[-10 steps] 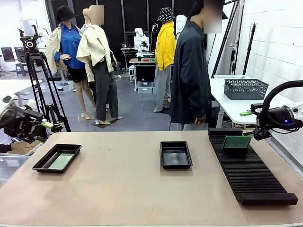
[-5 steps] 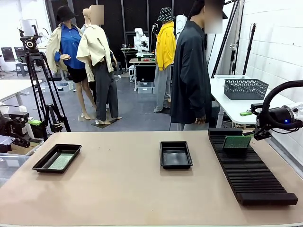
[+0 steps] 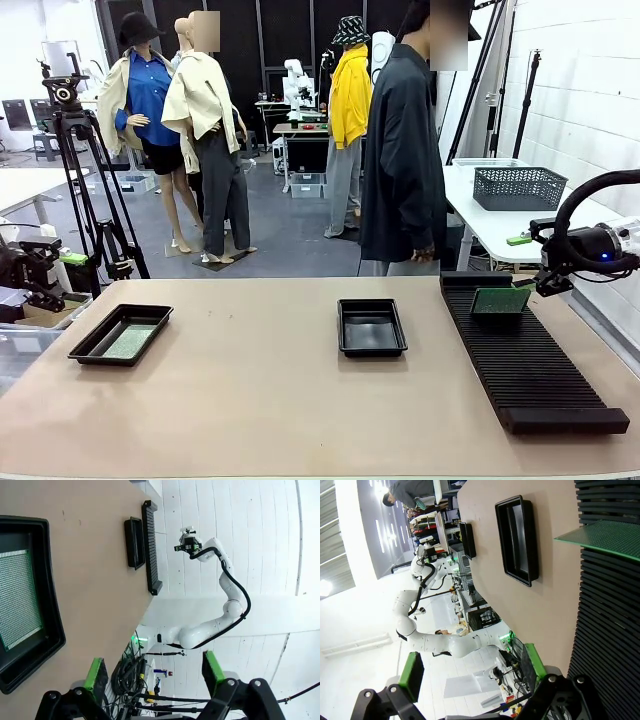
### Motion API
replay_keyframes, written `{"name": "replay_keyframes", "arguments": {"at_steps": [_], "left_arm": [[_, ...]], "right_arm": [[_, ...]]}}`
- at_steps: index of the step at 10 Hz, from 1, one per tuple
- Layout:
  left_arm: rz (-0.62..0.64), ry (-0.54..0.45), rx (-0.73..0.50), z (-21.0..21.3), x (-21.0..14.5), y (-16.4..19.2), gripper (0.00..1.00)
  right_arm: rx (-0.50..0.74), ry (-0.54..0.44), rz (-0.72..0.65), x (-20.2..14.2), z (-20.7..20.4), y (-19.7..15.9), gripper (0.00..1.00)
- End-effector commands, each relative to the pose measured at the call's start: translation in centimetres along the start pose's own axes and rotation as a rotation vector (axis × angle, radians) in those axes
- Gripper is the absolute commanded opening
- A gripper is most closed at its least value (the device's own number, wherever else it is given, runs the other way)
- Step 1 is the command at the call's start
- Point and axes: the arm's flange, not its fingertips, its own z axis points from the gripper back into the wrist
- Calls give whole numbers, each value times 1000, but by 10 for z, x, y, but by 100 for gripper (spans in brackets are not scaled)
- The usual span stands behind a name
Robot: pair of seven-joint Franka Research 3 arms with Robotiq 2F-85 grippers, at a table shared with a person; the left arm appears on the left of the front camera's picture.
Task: Inspect and transfer BCBs to ESD trays.
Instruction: Pick up the Blank PCB from the PCB Rack and place it in the right ESD tray.
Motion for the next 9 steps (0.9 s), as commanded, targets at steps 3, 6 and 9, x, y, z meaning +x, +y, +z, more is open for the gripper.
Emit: {"name": "replay_keyframes", "arguments": {"at_steps": [3, 6, 9], "left_arm": [[-1, 5, 2, 0, -1, -1, 100], [-1, 5, 2, 0, -1, -1, 100], [-1, 5, 2, 0, -1, -1, 100]], "right_arm": [[0, 0, 0, 0, 0, 0, 100], [-232, 4, 248, 20, 3, 70, 100], [-473, 182, 521, 56, -9, 110, 100]]}}
